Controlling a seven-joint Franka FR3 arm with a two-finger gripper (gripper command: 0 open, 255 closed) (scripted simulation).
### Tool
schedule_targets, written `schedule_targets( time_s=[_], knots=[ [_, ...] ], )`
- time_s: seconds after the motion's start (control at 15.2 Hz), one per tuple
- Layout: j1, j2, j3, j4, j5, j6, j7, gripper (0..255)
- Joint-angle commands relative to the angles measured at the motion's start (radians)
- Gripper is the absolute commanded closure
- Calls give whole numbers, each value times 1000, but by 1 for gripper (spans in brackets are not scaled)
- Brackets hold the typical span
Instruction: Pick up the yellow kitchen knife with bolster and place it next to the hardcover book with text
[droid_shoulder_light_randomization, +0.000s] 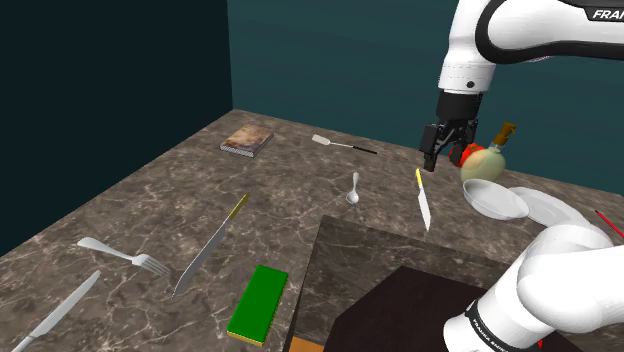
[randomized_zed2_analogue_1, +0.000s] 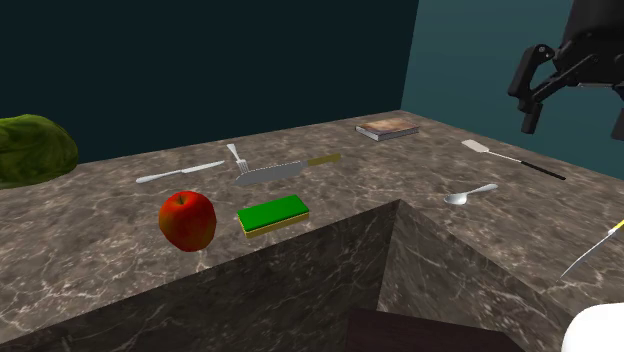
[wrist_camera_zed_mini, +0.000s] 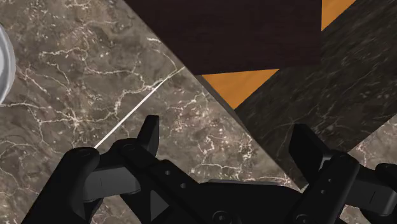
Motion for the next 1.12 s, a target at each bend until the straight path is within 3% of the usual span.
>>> schedule_targets(
  time_s=[0.0, 0.53, 1.06],
  knots=[
    [0, 0, 0, 0, 0, 0, 0, 0],
    [34, 68, 177, -46, 167, 146, 287, 0],
    [49, 245, 352, 4, 277, 328, 560, 0]
  ],
)
